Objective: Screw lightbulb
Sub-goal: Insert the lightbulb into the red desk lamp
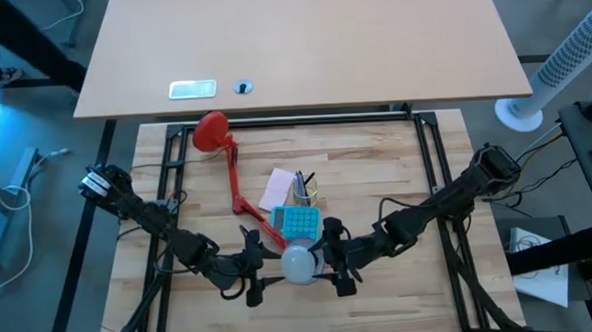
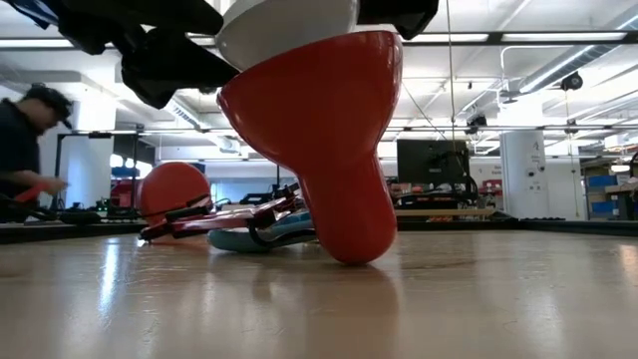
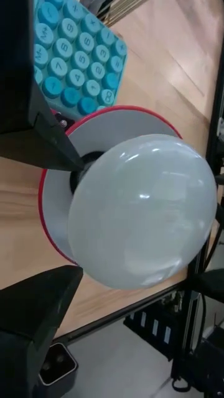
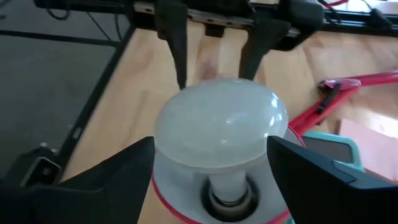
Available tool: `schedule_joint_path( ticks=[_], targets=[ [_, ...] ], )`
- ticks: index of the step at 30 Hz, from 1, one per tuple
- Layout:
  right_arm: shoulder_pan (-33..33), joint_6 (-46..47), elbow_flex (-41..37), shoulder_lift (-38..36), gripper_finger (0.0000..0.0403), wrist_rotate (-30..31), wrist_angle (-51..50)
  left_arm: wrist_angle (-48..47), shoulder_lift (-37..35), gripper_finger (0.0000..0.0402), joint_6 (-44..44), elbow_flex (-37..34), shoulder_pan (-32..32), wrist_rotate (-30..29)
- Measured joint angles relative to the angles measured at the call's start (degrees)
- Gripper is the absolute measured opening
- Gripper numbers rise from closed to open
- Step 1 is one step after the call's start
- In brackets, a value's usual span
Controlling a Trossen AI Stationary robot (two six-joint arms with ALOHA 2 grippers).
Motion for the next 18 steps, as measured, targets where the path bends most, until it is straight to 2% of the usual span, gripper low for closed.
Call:
schedule_joint_path(
  ticks=[18],
  targets=[
    [-0.12, 0.71, 0.0, 0.0, 0.0301, 1.67, 0.18, 0.24, 0.02, 0.0252, -1.74, -0.02, 0.07, 2.1]
  ],
)
